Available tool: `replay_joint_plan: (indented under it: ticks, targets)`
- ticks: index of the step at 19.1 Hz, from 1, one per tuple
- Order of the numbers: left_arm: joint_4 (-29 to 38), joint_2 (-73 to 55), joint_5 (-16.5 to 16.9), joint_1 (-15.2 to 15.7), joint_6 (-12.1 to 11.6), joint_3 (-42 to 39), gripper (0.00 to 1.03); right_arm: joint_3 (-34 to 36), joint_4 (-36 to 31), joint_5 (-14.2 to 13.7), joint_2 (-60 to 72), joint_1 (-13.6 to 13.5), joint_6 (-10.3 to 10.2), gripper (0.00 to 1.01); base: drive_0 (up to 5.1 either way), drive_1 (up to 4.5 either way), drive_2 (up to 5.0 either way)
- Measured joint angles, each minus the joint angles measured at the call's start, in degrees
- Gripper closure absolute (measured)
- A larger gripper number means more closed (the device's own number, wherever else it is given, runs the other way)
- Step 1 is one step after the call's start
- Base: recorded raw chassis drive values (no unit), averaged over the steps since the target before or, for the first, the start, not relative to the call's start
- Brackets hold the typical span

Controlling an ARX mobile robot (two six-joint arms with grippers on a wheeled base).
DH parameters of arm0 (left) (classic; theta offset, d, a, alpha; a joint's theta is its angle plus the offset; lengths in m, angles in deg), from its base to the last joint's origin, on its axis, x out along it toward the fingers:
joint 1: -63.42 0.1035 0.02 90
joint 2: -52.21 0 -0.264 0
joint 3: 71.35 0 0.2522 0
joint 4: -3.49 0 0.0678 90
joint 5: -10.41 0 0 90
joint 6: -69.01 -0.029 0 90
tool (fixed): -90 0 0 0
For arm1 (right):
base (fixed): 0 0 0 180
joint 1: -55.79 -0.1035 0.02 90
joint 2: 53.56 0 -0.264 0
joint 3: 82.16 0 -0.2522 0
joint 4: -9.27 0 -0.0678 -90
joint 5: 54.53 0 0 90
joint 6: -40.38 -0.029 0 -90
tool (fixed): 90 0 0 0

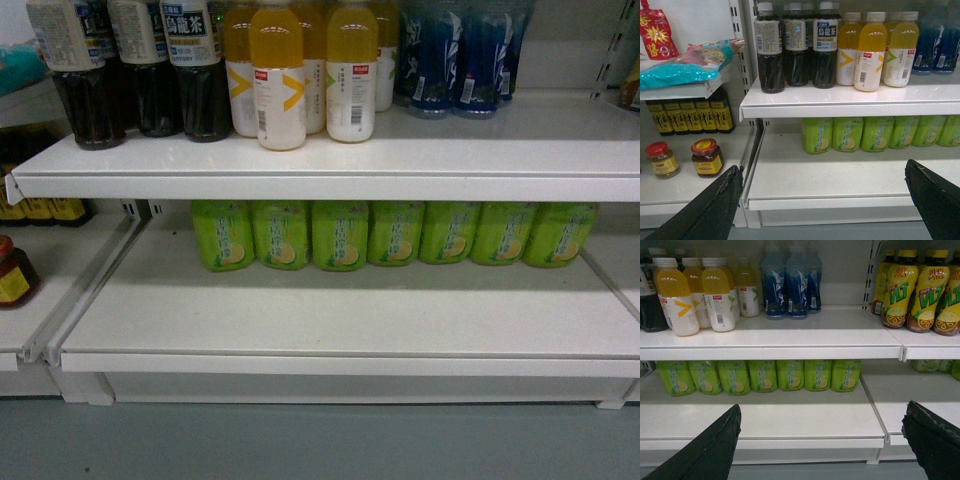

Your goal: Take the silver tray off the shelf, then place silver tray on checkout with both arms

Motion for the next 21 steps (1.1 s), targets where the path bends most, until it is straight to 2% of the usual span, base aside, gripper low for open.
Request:
replay_joint_plan:
  ticks: [21]
  targets:
    - [0.0,0.0,0.0,0.0,0.0,0.0,0.05,0.0,0.0,0.0,0.0,0.0,0.0,0.03,0.0,0.0,0.0]
